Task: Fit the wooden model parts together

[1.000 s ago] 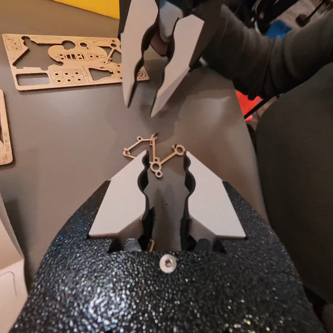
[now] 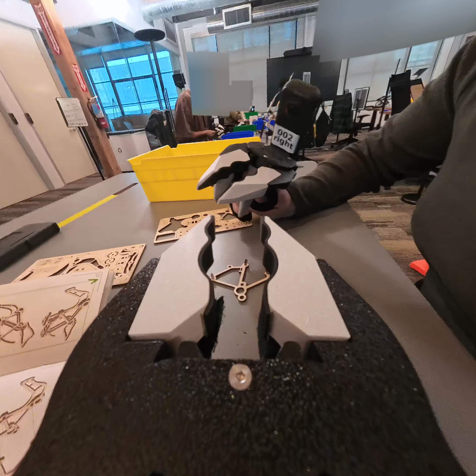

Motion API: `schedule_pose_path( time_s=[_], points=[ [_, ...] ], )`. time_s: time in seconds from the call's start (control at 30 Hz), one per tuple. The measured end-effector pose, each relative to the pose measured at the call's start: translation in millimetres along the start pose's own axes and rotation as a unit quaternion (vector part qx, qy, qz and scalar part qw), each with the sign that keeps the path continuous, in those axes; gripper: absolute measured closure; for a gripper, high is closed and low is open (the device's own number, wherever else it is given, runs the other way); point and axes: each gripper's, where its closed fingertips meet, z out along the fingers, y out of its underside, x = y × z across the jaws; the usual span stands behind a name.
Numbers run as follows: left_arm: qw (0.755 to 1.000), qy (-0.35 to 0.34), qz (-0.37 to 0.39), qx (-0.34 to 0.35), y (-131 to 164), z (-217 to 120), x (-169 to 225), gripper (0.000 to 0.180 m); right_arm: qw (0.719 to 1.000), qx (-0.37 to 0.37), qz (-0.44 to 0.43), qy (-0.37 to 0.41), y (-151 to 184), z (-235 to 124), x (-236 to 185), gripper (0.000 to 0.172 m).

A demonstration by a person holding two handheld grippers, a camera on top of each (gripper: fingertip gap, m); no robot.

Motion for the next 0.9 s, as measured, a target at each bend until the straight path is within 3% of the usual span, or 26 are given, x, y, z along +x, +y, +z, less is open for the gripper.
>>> schedule_pose_path(
  time_s=[0.3, 0.53, 0.7, 0.9],
  points=[
    [0.995, -0.040, 0.089, 0.013, -7.0, 15.2, -7.2, 0.149, 0.997, 0.051, 0.044, -0.044, -12.3, 4.5, -4.0, 0.153],
    [0.987, -0.030, 0.159, -0.014, 0.9, 26.8, 2.9, 0.154, 0.996, 0.065, 0.022, -0.055, -20.9, -4.2, -10.4, 0.155],
    [0.986, -0.019, 0.168, -0.015, 2.7, 26.4, 9.3, 0.166, 0.996, 0.060, 0.018, -0.070, -20.3, -3.6, -17.9, 0.157],
    [0.989, -0.014, 0.149, -0.007, 0.4, 22.3, 9.9, 0.167, 0.996, 0.057, 0.010, -0.068, -20.4, -5.9, -19.0, 0.157]
  ],
)
